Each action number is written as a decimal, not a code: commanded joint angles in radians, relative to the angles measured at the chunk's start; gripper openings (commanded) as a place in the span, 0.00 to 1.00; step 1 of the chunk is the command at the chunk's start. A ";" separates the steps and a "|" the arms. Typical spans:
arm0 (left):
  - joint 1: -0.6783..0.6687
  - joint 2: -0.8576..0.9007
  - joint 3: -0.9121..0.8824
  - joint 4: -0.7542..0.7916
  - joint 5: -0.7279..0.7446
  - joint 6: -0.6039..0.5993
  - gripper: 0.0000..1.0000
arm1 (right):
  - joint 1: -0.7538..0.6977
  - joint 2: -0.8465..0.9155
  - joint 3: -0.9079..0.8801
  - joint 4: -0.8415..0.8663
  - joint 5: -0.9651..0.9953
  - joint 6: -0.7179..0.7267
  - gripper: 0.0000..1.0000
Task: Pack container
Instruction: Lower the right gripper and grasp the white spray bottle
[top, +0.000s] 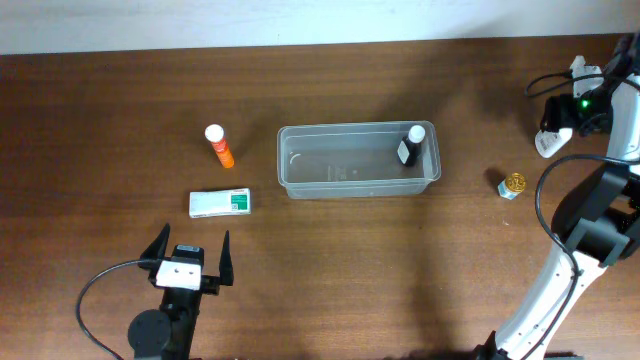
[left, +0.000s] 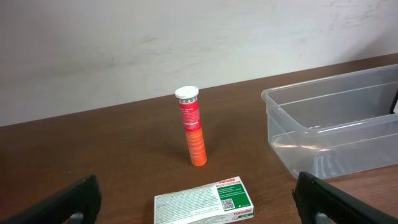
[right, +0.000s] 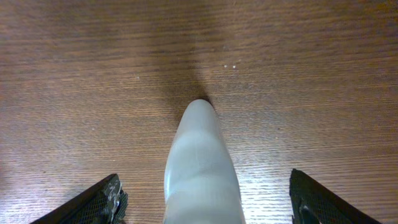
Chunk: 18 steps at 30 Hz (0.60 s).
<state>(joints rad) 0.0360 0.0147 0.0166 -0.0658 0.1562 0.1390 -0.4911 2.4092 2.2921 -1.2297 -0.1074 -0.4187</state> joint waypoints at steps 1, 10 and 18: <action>0.006 -0.009 -0.008 0.002 -0.004 0.016 0.99 | -0.007 0.021 -0.005 -0.005 -0.016 -0.004 0.78; 0.006 -0.009 -0.008 0.002 -0.004 0.016 0.99 | -0.007 0.022 -0.005 0.000 -0.016 -0.004 0.59; 0.006 -0.009 -0.008 0.002 -0.004 0.016 0.99 | -0.007 0.022 -0.005 -0.004 -0.017 -0.003 0.38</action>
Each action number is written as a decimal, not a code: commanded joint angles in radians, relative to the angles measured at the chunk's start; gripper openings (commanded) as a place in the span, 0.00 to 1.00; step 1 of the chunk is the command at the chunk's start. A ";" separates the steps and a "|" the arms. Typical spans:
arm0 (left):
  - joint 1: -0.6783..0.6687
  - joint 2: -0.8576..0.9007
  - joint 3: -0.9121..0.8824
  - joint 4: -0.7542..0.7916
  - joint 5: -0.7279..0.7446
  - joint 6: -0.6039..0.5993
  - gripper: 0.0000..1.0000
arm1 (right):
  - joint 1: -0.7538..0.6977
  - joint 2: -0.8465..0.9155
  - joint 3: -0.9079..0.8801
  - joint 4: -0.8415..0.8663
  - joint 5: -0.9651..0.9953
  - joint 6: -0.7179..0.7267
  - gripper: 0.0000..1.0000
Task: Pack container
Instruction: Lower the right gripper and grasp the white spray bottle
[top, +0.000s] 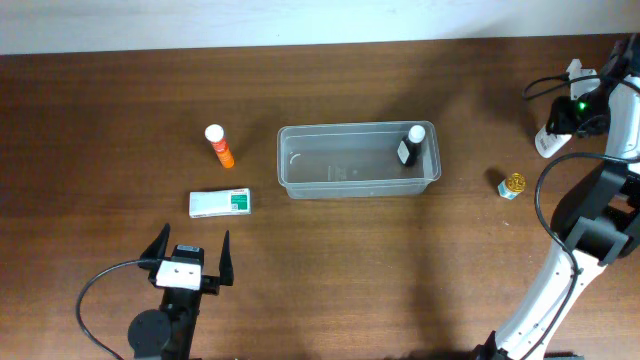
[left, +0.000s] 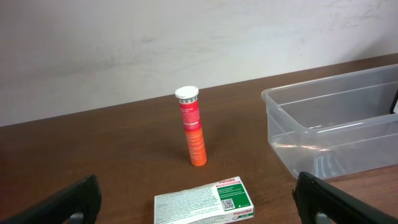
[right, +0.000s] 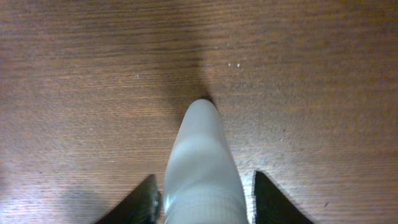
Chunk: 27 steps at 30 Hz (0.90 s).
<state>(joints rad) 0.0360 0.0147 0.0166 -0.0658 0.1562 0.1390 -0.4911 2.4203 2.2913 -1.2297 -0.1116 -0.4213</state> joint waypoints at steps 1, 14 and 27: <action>0.006 -0.009 -0.008 0.002 -0.004 0.016 0.99 | -0.007 0.011 -0.005 -0.004 -0.013 -0.001 0.36; 0.006 -0.009 -0.008 0.002 -0.004 0.016 0.99 | -0.007 0.010 -0.002 -0.026 -0.080 0.026 0.21; 0.006 -0.009 -0.008 0.002 -0.004 0.016 0.99 | -0.007 -0.040 0.043 -0.060 -0.163 0.072 0.20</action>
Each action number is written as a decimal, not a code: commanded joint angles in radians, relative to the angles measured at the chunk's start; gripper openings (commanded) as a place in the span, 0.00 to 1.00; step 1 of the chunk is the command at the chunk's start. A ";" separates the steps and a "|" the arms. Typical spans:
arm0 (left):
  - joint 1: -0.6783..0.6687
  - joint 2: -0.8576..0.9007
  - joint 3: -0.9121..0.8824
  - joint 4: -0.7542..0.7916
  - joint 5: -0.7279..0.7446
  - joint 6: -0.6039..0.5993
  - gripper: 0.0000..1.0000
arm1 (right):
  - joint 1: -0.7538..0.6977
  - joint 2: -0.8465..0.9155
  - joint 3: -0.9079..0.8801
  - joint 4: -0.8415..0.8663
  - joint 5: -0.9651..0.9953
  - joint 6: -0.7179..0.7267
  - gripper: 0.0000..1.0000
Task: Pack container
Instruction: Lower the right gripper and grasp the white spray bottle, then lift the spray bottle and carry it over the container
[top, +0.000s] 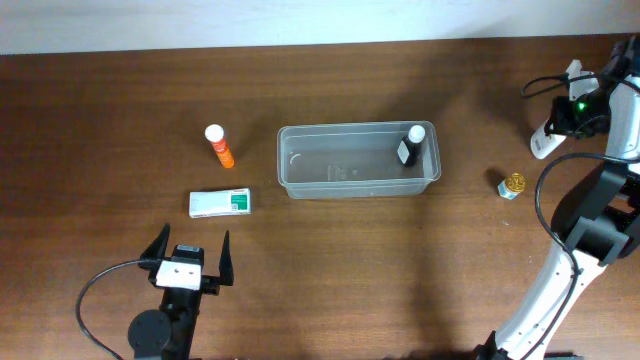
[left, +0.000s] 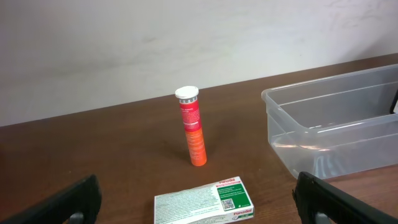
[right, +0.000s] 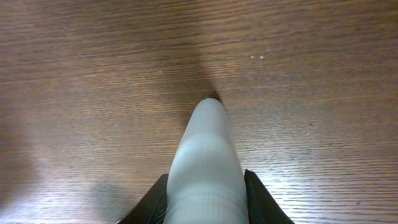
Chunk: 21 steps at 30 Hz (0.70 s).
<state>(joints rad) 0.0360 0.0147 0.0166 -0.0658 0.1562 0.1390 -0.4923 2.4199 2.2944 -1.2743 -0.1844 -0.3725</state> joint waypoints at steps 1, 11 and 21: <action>0.006 -0.009 -0.008 0.002 -0.004 0.016 0.99 | -0.006 -0.050 0.060 -0.021 -0.114 0.036 0.20; 0.006 -0.009 -0.008 0.002 -0.004 0.016 0.99 | 0.012 -0.189 0.256 -0.134 -0.296 0.121 0.19; 0.006 -0.009 -0.008 0.002 -0.004 0.016 1.00 | 0.120 -0.392 0.266 -0.226 -0.337 0.147 0.19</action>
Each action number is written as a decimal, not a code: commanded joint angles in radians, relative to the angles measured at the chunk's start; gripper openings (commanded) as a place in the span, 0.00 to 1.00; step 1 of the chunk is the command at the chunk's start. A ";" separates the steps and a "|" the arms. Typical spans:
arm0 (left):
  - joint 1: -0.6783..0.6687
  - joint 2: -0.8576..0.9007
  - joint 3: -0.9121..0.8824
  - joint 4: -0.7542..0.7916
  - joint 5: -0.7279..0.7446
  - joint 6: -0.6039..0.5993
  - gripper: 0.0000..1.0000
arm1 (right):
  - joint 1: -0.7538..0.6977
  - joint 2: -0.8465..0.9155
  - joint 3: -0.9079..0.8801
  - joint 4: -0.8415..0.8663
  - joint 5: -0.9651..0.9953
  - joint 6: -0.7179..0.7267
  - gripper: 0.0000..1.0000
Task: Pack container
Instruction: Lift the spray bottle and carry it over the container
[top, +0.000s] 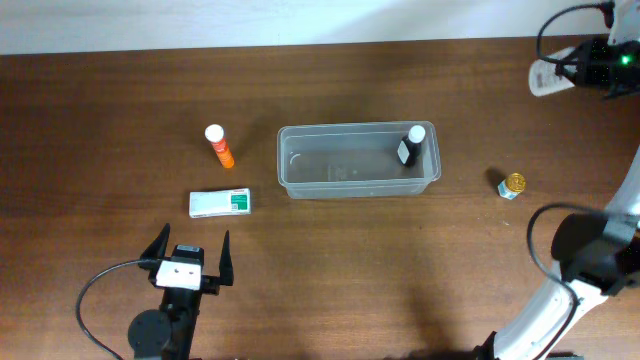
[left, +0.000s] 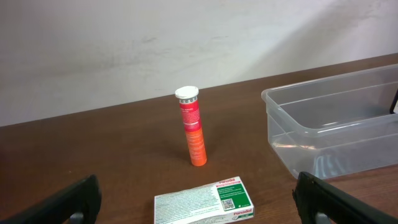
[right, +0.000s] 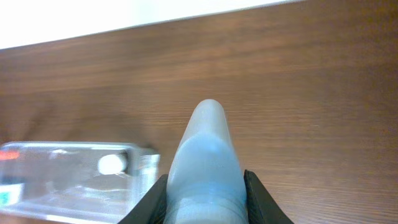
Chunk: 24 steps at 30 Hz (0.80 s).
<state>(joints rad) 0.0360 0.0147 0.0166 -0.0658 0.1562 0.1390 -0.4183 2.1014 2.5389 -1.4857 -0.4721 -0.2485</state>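
A clear plastic container stands mid-table with a dark white-capped bottle in its right end. My right gripper is high at the far right corner, shut on a pale white tube that fills the right wrist view; the container shows below it at left. An orange tube stands upright left of the container, and a green-and-white box lies flat nearer me. My left gripper stands open near the front edge, with the box and orange tube ahead of it.
A small gold-capped jar sits on the table right of the container. The right arm's base and cable rise at the lower right. A pale wall runs behind the table's far edge.
My right gripper has risen from just above the table at the right to high near the far right corner, carrying the white tube. The left arm has not moved.
My right gripper stood open around the white tube lying on the table at the far right. Then its fingers were closer in, then shut on the tube. Now the tube is held well above the table. The left gripper stayed open and still.
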 joint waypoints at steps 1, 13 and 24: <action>0.006 -0.009 -0.008 0.002 -0.004 0.016 0.99 | 0.063 -0.093 0.021 -0.028 -0.048 0.023 0.19; 0.006 -0.009 -0.008 0.002 -0.004 0.016 0.99 | 0.272 -0.191 0.016 -0.213 0.032 0.096 0.19; 0.006 -0.009 -0.008 0.002 -0.004 0.016 0.99 | 0.465 -0.146 -0.037 -0.193 0.266 0.288 0.20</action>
<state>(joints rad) 0.0360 0.0147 0.0166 -0.0658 0.1562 0.1390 0.0040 1.9377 2.5130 -1.6905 -0.2840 -0.0322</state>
